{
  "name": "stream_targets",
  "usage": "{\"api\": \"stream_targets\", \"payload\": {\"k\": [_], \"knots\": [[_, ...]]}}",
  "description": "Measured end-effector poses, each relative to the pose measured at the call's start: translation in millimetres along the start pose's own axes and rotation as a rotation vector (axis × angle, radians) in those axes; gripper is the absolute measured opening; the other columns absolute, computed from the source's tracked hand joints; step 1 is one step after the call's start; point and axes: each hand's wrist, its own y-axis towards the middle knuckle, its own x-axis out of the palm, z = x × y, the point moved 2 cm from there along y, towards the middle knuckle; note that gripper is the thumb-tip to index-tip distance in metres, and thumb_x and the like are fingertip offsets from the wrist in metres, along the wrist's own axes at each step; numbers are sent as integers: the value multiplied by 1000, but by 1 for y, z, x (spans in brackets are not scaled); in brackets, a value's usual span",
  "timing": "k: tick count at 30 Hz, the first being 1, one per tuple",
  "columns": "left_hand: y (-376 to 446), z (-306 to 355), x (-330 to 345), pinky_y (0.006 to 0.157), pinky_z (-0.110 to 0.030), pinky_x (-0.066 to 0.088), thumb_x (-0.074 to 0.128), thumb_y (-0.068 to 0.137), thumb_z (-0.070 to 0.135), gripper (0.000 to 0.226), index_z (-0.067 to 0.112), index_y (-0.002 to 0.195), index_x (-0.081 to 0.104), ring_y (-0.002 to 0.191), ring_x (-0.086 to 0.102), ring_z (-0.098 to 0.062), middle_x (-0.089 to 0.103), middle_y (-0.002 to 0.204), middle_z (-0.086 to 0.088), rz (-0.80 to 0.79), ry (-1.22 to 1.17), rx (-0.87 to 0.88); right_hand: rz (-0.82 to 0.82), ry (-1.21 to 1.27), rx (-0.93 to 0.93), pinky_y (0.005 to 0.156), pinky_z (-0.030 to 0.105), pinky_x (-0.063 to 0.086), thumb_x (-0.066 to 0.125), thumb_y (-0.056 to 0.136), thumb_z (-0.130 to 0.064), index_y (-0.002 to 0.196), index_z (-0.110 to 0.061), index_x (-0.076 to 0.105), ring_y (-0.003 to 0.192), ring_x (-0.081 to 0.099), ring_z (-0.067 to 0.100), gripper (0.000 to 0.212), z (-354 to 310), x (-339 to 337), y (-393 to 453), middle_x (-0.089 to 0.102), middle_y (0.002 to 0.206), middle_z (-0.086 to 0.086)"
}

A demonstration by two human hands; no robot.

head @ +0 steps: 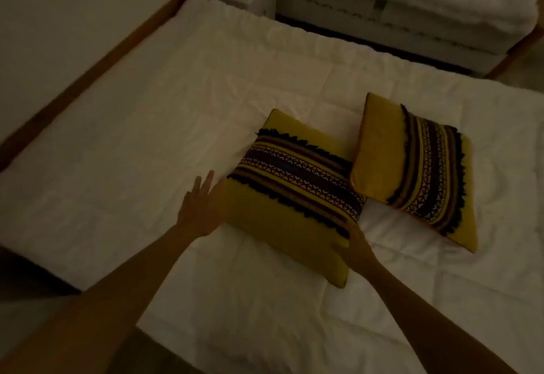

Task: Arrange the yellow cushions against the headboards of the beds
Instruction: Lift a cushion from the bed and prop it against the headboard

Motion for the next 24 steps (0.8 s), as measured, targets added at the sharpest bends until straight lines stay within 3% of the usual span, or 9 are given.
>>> {"api": "stream_targets", "payload": {"k": [2,4,8,12,14,16,18,21,24], "knots": [[34,-1,19,122,-56,17,56,97,38,86,27,160,0,156,-3,-33,-11,169,-4,-37,-50,-30,119,221,7,109,50,43,76,86,-22,147,-14,41,133,48,31,71,8,1,31,50,144,12],[57,-2,40,124,-53,13,55,97,42,86,23,160,-2,156,-2,-34,-9,169,-9,-78,-79,-52,105,415,80,103,51,49,81,81,-21,140,-17,50,123,57,29,67,16,3,50,60,132,9],[99,-13,75,125,-51,9,55,96,48,86,31,160,0,155,-1,-33,-6,169,-11,-124,-228,-179,53,660,259,102,49,51,86,74,-30,140,-25,47,119,59,24,77,38,15,88,61,129,3],[124,-17,100,125,-49,8,38,102,52,72,24,161,6,154,6,-35,5,169,-15,-183,-326,-418,43,766,396,73,28,54,98,47,-39,111,-43,51,93,61,10,80,52,23,103,60,106,-9],[135,-18,107,124,-50,11,33,103,52,72,17,161,8,153,14,-36,13,167,-18,-206,-390,-501,33,792,468,82,36,53,99,41,-36,137,-24,40,101,57,19,114,62,25,111,54,113,-3],[143,-20,112,123,-50,18,40,99,59,83,13,160,9,150,22,-38,20,165,-19,-200,-481,-573,14,790,524,98,49,49,97,44,-34,153,-27,15,111,52,25,137,70,25,115,48,123,3],[147,-24,112,120,-51,26,49,88,69,98,10,158,16,147,30,-39,27,162,-20,-195,-553,-642,-12,827,523,101,56,49,100,42,-35,148,-29,26,115,57,28,129,73,26,116,55,126,4],[148,-26,104,115,-51,32,61,80,71,107,8,157,22,143,35,-39,30,161,-20,-222,-682,-718,-86,920,514,94,57,54,101,38,-38,130,-15,57,110,67,35,105,73,27,113,68,124,13],[146,-17,87,102,-46,40,73,69,68,114,6,154,29,136,44,-38,39,155,-20,-221,-844,-736,-102,1009,521,94,59,53,98,47,-33,128,-18,62,109,67,37,90,66,24,109,71,121,13]]}}
